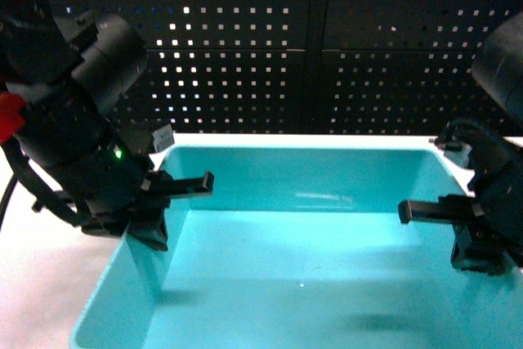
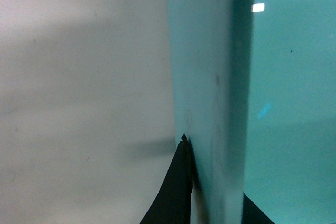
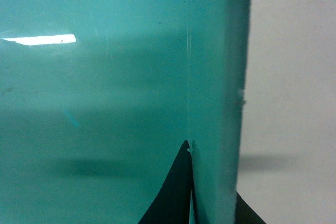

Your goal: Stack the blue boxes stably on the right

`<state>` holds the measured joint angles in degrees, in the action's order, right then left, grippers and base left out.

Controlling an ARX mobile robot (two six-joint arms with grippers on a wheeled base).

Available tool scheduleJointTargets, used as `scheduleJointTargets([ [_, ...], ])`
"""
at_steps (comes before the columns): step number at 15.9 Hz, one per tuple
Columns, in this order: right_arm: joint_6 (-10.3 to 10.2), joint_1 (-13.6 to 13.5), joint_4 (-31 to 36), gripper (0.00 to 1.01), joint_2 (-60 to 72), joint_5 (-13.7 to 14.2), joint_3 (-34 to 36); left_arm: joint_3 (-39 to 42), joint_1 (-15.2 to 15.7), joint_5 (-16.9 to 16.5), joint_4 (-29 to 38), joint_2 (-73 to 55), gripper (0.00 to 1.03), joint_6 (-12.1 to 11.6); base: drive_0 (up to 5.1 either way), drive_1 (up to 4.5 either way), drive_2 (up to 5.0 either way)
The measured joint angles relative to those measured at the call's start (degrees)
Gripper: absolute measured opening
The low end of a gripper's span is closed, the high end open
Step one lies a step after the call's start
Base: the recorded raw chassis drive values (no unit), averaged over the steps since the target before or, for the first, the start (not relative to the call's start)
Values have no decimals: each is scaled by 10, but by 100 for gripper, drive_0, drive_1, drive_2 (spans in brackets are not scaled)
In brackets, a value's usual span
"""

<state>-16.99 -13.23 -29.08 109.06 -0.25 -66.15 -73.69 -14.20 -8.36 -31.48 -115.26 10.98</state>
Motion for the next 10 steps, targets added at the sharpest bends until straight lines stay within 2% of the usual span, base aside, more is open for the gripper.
scheduleJointTargets([
  [2,-42,-6,-65,2,-83,0,-56,-81,14,-24,-76,61,2,35,0,0,0],
  [3,-58,-5,-90,2,-111,-4,-83,-113,14,-27,-97,94,2,40,0,0,0],
  [5,-78,-2,-128,2,-134,-22,-93,-115,12,-28,-126,124,2,40,0,0,0],
  [7,-85,-2,-132,2,-132,-29,-78,-71,11,-28,-115,126,2,52,0,0,0],
  [10,-86,-2,-131,2,-128,-30,-75,-68,10,-28,-113,126,2,56,0,0,0],
])
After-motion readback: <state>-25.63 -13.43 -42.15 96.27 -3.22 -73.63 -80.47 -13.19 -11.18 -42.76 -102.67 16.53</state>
